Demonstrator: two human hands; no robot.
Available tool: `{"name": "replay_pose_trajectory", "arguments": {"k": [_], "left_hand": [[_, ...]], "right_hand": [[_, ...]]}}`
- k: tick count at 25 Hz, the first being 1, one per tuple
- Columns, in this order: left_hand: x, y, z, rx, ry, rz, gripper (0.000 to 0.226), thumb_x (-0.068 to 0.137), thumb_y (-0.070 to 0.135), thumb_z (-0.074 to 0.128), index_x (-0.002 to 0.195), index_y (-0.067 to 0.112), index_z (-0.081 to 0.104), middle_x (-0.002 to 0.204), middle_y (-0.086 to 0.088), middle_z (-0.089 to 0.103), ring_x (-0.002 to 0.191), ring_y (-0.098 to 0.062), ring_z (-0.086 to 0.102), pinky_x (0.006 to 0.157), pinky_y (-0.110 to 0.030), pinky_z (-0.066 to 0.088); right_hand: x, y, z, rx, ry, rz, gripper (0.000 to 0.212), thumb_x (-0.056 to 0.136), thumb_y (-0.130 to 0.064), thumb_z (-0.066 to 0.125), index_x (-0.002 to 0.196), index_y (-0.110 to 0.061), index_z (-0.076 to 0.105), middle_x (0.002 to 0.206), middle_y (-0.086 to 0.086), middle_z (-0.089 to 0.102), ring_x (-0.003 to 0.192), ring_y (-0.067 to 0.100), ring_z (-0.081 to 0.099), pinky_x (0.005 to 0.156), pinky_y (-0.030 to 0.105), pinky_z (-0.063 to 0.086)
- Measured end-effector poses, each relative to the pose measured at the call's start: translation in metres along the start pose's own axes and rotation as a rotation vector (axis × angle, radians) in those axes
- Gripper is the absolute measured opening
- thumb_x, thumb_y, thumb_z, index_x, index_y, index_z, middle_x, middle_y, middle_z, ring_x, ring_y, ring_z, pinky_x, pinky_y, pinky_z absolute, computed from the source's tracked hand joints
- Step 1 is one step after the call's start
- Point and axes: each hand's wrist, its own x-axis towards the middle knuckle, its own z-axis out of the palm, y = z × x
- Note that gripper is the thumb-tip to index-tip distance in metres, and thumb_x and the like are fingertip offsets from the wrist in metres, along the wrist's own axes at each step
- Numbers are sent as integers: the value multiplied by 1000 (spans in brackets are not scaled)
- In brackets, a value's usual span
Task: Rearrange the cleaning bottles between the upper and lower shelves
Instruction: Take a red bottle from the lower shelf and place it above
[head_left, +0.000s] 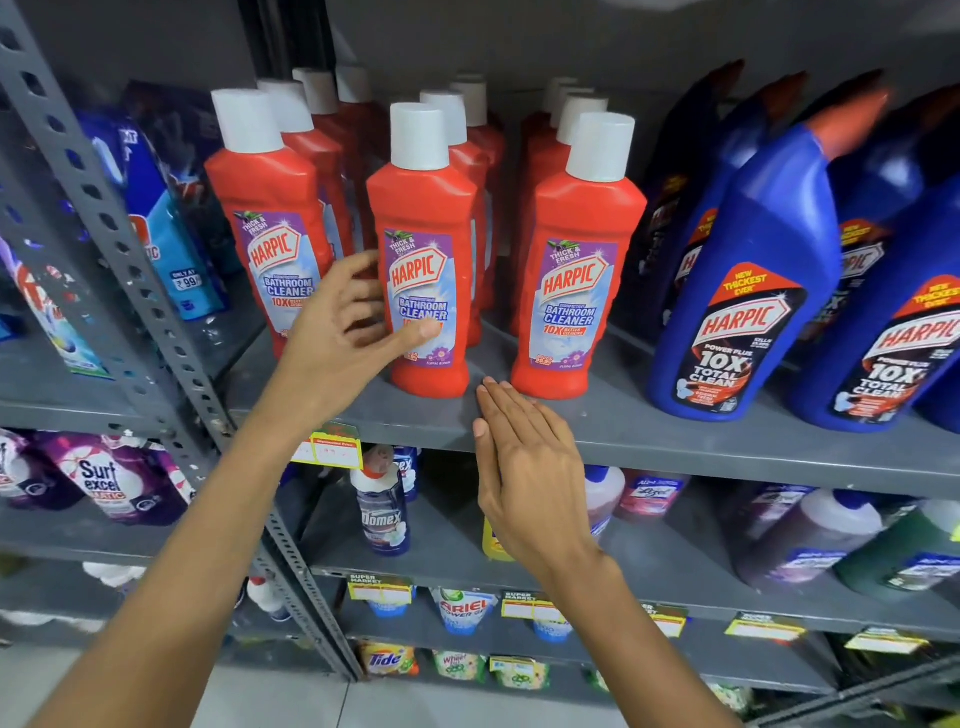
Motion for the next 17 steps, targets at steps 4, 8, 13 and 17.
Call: {"name": "replay_pose_trajectory", "arguments": {"k": [4, 8, 13, 17], "left_hand": [[-84, -26, 24, 79, 399, 157, 37, 88, 18, 84, 116, 18, 61, 104, 9, 73, 96, -10, 71, 90, -25, 55], [-168, -93, 101, 42, 184, -104, 16, 87, 16, 79, 98, 16, 68, 88, 6, 73, 79, -11, 70, 79, -35, 58], [-174, -138, 202, 82, -52, -322, 36, 82, 18, 89, 113, 20, 69, 102, 10, 77, 101, -6, 74, 94, -22, 59], [-159, -156, 273, -7, -83, -476, 39, 82, 13, 90, 103, 30, 62, 96, 39, 74, 94, 21, 67, 84, -1, 48]], "right_hand": [[-36, 17, -19, 249, 28, -46, 44, 106, -6, 62, 150, -9, 60, 159, 1, 58, 152, 14, 49, 128, 37, 34], [-115, 69, -27, 309, 67, 58, 47, 93, 5, 69, 138, -11, 70, 147, -1, 67, 142, 15, 61, 121, 42, 45], [-195, 164, -20, 231, -133, 436, 49, 105, -31, 58, 153, -20, 56, 161, -12, 53, 150, 8, 48, 122, 41, 43], [-231, 236, -11, 152, -277, 629, 65, 105, -39, 56, 163, -14, 40, 168, 1, 44, 155, 27, 44, 126, 44, 38]]}}
